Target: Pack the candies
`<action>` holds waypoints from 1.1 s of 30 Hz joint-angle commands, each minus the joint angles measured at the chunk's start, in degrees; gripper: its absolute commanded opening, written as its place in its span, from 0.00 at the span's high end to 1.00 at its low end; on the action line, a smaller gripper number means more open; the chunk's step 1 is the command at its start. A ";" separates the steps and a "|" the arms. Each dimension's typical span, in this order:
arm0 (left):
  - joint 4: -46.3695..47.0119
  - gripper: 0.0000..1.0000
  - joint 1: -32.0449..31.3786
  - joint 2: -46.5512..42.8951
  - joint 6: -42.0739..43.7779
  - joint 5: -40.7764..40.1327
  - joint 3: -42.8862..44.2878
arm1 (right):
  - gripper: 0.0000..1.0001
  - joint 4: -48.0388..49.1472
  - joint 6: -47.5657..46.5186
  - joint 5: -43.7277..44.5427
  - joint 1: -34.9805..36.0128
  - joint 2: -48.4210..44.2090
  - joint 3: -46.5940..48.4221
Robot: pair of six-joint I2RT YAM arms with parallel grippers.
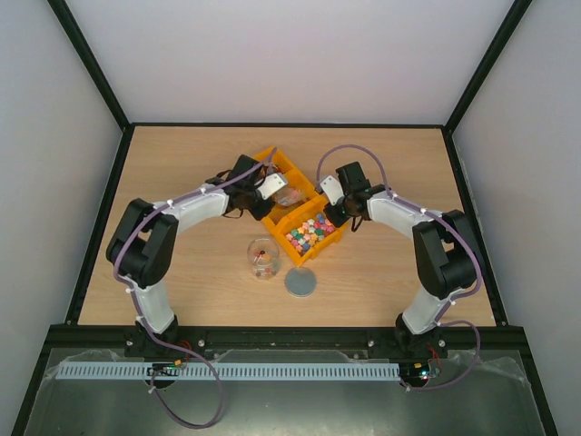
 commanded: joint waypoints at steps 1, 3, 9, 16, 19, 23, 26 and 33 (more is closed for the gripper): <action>6.05 0.98 2.11 -0.49 -2.76 6.31 -5.50 | 0.81 -2.80 -3.05 -2.17 1.09 -0.23 -0.31; 8.86 0.98 3.54 -2.11 -3.40 8.06 -7.67 | 0.77 -3.47 -1.48 -1.08 0.89 0.26 0.52; 17.19 0.98 6.28 -7.29 -2.61 13.48 -15.33 | 0.73 -4.26 2.67 1.45 0.55 1.15 1.58; 23.56 0.98 8.46 -11.53 -3.41 16.81 -20.57 | 0.60 -4.81 5.01 1.94 0.12 1.33 2.04; 25.76 0.98 9.57 -12.66 -4.21 18.57 -21.97 | 0.52 -4.46 4.87 1.74 0.11 0.78 1.76; 28.72 0.98 11.03 -13.90 -5.56 21.42 -23.61 | 0.42 -4.39 4.55 2.04 0.04 0.24 1.96; 29.86 0.98 11.48 -14.44 -5.60 22.91 -24.30 | 0.34 -4.46 4.32 2.19 0.03 -0.18 2.00; 30.38 0.98 12.90 -16.90 -5.69 25.11 -25.43 | 0.13 -4.25 3.75 2.95 0.03 -1.44 2.25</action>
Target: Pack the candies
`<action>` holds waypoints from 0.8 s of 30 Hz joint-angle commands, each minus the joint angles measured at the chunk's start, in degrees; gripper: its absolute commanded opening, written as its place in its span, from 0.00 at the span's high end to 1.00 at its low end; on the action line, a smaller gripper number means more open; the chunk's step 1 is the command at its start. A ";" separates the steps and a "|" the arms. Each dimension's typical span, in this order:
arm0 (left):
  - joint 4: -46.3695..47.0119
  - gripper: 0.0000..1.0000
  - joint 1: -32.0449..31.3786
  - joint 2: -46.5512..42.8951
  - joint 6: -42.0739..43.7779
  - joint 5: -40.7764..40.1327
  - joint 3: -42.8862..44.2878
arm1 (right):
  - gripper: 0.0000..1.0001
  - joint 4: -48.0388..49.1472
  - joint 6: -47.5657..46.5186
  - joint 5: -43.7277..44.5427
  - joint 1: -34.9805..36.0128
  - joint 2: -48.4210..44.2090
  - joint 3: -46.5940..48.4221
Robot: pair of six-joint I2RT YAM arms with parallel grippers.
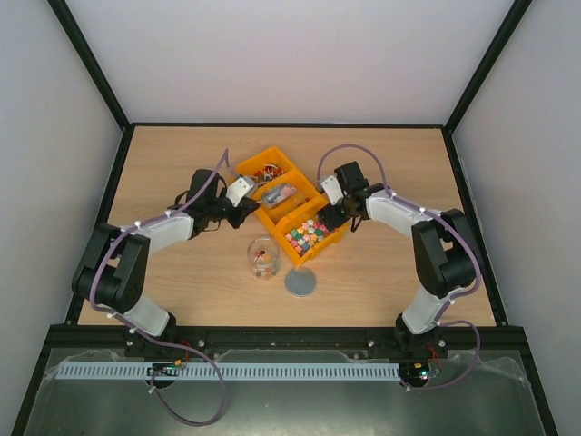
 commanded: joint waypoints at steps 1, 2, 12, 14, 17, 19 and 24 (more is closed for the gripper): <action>2.96 0.98 1.22 -3.63 0.11 4.06 -0.69 | 0.10 -1.93 -0.48 1.01 -0.24 -2.34 1.33; 2.52 0.98 1.67 -4.47 0.28 4.41 -0.76 | 0.07 -1.71 -0.60 1.18 -0.24 -2.46 1.43; -11.91 0.98 7.71 -15.16 9.31 9.65 -0.54 | 0.02 0.29 -0.44 1.66 -0.24 -5.10 2.54; -17.93 0.98 9.27 -16.99 12.51 12.23 0.24 | 0.01 1.04 -0.08 1.62 -0.24 -5.77 2.83; -26.32 0.98 12.74 -19.39 17.07 17.64 2.02 | 0.01 1.52 0.41 1.23 -0.24 -6.49 3.59; -32.14 0.98 14.48 -21.54 21.42 19.65 2.76 | 0.01 1.62 0.11 1.00 -0.24 -6.93 3.93; -43.84 0.98 17.03 -28.62 31.23 20.69 2.84 | 0.02 1.70 -0.92 -0.55 -0.24 -8.22 4.11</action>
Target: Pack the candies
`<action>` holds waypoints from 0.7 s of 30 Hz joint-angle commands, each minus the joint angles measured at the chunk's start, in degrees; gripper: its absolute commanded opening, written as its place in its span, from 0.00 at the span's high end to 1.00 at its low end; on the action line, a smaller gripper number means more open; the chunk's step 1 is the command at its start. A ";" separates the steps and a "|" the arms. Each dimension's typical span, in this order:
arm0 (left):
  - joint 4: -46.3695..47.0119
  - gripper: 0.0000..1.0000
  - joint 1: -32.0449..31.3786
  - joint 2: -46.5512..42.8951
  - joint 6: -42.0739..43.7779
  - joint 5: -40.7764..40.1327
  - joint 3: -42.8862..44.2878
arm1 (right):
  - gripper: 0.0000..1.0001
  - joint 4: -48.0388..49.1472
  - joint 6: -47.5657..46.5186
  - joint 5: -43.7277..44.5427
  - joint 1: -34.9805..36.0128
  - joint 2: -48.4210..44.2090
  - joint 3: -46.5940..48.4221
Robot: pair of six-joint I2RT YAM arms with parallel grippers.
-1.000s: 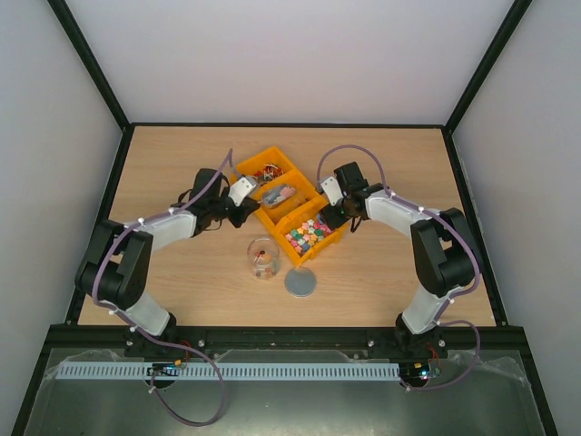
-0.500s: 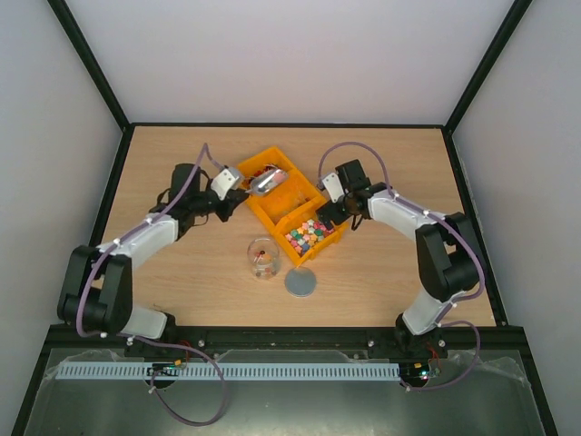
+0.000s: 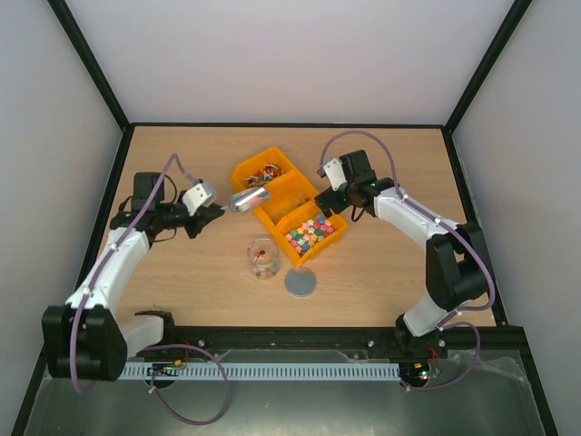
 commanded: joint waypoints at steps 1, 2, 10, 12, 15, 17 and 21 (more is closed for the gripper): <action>-14.18 0.98 2.17 -6.31 12.27 5.37 1.91 | 0.01 -0.14 -0.93 -1.55 -0.24 -2.33 1.40; -16.22 0.98 2.62 -7.35 14.32 5.45 1.81 | 0.01 -0.23 -0.91 -1.62 -0.25 -2.47 1.45; -30.79 0.98 4.53 -13.61 28.33 2.88 1.08 | 0.01 -0.66 -0.87 -2.45 -0.15 -2.84 1.79; -33.14 0.98 4.63 -14.54 30.67 1.25 1.22 | 0.01 -0.83 -0.85 -2.66 -0.07 -2.79 1.97; -35.73 0.98 4.63 -15.44 32.53 -0.19 1.86 | 0.01 -0.94 -0.90 -2.93 0.02 -2.60 2.19; -37.70 0.98 4.57 -15.33 33.86 -0.97 2.90 | 0.01 -1.01 -0.81 -2.94 0.18 -2.35 2.27; -41.67 0.98 4.46 -14.17 36.33 -2.86 5.40 | 0.01 -0.70 -0.51 -3.28 0.62 -1.96 2.28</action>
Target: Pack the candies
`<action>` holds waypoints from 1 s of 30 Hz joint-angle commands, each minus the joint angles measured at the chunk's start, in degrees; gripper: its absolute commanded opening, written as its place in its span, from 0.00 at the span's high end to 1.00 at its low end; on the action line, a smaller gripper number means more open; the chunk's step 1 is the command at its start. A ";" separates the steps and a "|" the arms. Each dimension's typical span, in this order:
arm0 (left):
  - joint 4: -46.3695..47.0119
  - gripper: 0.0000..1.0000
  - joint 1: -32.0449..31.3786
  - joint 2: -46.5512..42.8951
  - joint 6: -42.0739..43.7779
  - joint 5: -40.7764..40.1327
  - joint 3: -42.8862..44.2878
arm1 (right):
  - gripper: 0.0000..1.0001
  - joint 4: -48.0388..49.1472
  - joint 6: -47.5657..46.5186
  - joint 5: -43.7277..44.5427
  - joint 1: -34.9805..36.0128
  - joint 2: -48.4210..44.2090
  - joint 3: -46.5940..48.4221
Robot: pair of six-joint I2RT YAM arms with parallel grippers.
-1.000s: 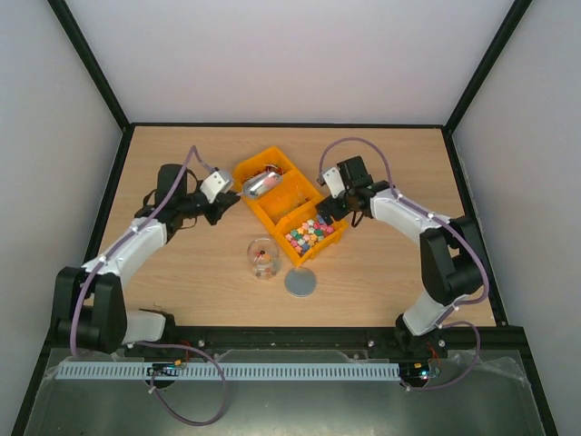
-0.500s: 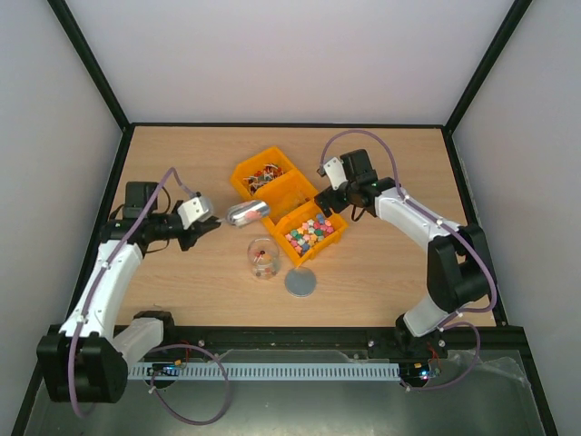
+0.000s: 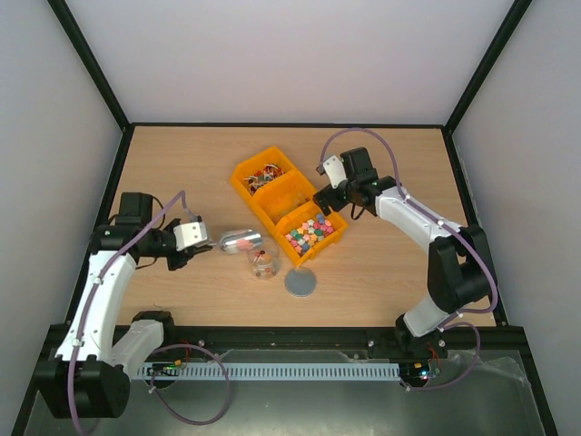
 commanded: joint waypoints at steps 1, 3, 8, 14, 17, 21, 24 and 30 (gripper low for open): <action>-6.62 0.98 0.26 0.55 5.98 -1.23 4.03 | 0.01 -0.70 -0.28 -1.07 0.65 -0.56 1.54; -7.01 0.98 -0.13 0.68 6.48 -2.59 4.78 | 0.01 -0.64 -0.21 -1.14 0.75 -0.32 1.80; -9.31 0.98 -2.72 1.96 7.00 -6.87 7.68 | 0.01 -0.27 -0.04 -1.46 0.75 0.01 2.01; -10.13 0.98 -5.99 3.86 6.29 -11.38 11.04 | 0.01 0.29 0.40 -1.78 0.75 0.01 1.55; -10.81 0.98 -7.61 4.96 6.09 -12.34 12.43 | 0.01 0.61 0.44 -1.70 0.75 -0.19 1.39; -10.33 0.98 -10.73 5.84 4.25 -14.58 13.52 | 0.01 0.81 0.17 -1.34 0.75 -0.25 1.12; -9.85 0.98 -12.77 6.43 2.61 -16.18 14.48 | 0.02 0.82 0.00 -1.34 0.75 -0.63 0.87; -9.71 0.98 -15.12 7.77 0.33 -19.17 15.34 | 0.01 0.77 -0.01 -1.54 0.75 -1.09 0.18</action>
